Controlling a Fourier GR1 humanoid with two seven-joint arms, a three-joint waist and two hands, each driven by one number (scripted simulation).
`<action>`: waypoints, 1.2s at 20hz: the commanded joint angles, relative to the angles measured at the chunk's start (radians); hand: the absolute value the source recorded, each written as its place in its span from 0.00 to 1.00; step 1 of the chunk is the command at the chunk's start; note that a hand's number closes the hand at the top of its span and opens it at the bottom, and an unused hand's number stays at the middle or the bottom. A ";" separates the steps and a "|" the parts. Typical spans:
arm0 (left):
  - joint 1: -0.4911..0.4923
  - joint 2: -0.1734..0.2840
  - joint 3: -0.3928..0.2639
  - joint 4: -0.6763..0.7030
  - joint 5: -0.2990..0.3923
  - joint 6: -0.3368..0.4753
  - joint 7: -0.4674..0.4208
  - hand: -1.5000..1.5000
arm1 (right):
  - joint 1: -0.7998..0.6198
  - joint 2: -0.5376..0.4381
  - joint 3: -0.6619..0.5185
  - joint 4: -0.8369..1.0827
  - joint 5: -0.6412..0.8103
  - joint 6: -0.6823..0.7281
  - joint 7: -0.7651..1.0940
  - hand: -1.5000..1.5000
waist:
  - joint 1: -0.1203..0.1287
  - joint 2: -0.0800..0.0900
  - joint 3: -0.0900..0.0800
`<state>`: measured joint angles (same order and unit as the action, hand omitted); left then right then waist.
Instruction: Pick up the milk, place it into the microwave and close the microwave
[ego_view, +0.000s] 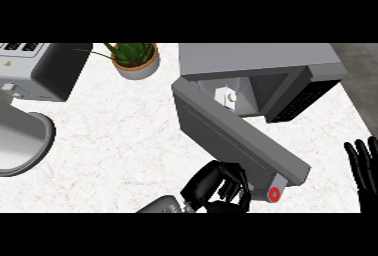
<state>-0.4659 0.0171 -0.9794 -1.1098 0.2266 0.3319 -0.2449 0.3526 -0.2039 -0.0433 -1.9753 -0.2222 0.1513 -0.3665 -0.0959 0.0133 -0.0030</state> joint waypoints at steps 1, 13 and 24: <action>-0.068 -0.016 -0.045 0.000 0.100 0.105 -0.041 1.00 | -0.015 -0.041 0.012 -0.061 -0.052 0.066 0.032 0.00 | -0.028 0.003 -0.001; -0.295 -0.017 0.017 0.079 0.327 0.224 -0.045 1.00 | -0.034 -0.107 0.033 -0.171 -0.157 0.147 0.119 0.00 | -0.128 0.023 -0.001; -0.412 -0.017 0.175 0.175 0.527 0.244 -0.135 1.00 | -0.065 -0.139 0.025 -0.231 -0.251 0.159 0.187 0.00 | -0.181 0.056 -0.005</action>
<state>-0.8329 -0.0002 -0.8603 -0.9561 0.6957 0.5672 -0.3368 0.3049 -0.3308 -0.0126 -2.1906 -0.4480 0.3104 -0.2032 -0.2634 0.0594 -0.0061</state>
